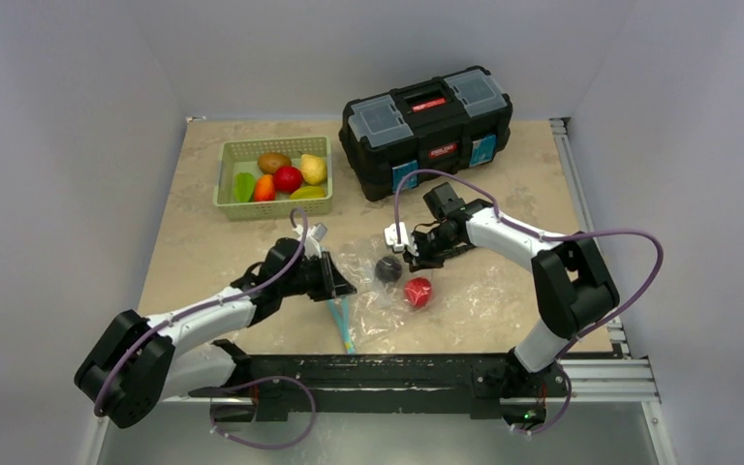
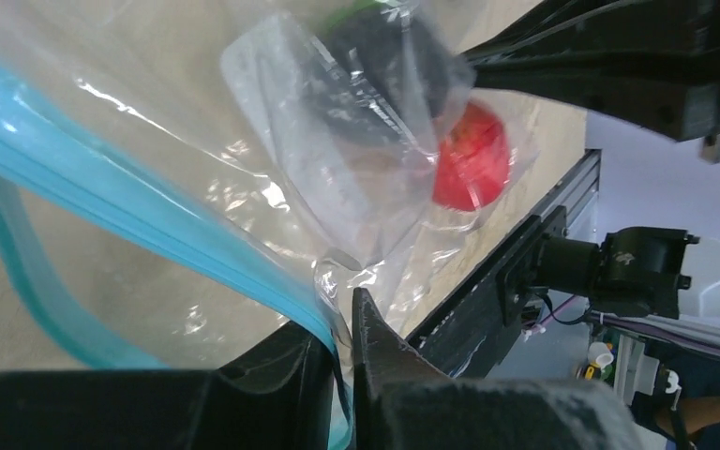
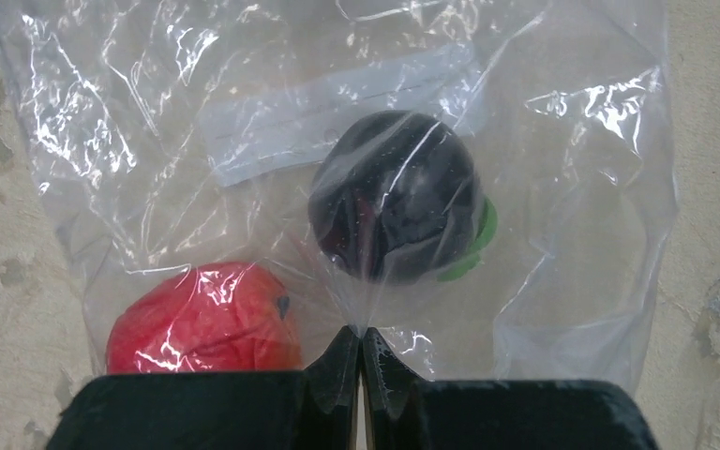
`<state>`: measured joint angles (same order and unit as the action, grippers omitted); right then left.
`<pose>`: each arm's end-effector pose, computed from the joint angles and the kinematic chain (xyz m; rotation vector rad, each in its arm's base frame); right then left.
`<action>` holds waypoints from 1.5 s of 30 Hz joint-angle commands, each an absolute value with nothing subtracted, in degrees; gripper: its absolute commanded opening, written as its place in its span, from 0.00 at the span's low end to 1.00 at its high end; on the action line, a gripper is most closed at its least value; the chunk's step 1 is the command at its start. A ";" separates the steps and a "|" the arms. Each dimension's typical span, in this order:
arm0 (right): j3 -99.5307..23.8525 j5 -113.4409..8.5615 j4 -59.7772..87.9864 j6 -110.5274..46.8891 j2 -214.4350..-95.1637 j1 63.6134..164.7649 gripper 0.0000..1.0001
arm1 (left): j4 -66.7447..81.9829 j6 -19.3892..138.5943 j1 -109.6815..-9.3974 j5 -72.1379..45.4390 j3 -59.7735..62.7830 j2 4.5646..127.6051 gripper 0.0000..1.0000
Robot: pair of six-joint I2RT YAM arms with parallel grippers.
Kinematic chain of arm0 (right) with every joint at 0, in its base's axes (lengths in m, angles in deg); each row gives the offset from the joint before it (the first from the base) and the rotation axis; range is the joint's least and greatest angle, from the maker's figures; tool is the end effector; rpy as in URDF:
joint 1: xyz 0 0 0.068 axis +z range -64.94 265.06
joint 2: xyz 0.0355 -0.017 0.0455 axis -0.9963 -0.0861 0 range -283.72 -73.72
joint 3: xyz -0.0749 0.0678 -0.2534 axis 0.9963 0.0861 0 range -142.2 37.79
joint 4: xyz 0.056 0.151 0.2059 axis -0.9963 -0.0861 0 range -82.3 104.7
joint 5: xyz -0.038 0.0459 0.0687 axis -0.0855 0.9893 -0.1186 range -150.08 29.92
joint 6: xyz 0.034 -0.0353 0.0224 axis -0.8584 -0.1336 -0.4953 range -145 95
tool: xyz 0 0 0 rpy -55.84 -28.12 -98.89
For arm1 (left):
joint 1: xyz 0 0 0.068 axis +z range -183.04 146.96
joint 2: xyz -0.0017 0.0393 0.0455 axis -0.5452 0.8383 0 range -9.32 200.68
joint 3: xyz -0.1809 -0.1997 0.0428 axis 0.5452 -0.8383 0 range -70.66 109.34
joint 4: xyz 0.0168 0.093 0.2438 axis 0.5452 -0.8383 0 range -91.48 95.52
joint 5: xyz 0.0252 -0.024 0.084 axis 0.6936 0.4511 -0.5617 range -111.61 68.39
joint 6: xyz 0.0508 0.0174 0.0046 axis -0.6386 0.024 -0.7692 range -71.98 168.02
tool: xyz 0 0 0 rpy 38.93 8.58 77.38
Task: Open the zip-top bag and remove the fake food
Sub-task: Adjust the fake fruit in the zipper food storage bag.
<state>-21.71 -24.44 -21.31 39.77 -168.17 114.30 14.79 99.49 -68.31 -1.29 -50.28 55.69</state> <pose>0.2597 0.1691 0.1882 -1.9719 1.6491 0.6544 0.1665 -0.1329 0.1614 -0.1191 2.4250 -1.1726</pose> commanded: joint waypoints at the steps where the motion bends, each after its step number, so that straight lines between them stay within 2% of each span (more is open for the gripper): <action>1: -21.06 -20.76 -22.55 41.51 -165.05 114.50 0.06 | 17.22 95.04 -67.39 2.04 -44.10 58.04 0.08; 9: -23.31 -19.24 -23.66 41.38 -162.33 114.07 0.38 | 22.20 93.13 -62.45 13.13 -40.52 67.16 0.05; 13: -25.16 -21.19 -23.51 41.63 -161.48 114.21 0.62 | 22.34 91.58 -61.26 15.66 -39.87 68.06 0.06; 24: -23.80 -31.75 -18.43 41.61 -167.06 117.11 0.73 | 21.62 90.30 -59.85 18.83 -38.34 70.41 0.05; 27: -23.47 -31.79 -17.36 41.09 -168.10 118.22 0.70 | 21.76 90.34 -59.80 19.32 -38.04 71.43 0.05; 29: -23.49 -32.97 -16.56 40.49 -169.42 119.61 0.66 | 21.67 90.13 -59.85 19.42 -37.85 71.99 0.05; 40: -25.18 -34.13 -16.62 37.93 -173.18 123.31 0.07 | 18.27 87.69 -59.79 18.29 -36.84 72.77 0.05; 42: -25.46 -32.60 -17.28 37.58 -173.50 123.51 0.00 | 17.86 87.46 -59.85 18.11 -36.63 72.90 0.05; 45: -26.19 -28.09 -19.21 38.07 -173.41 123.45 0.00 | 17.48 87.16 -59.85 17.86 -36.57 73.14 0.05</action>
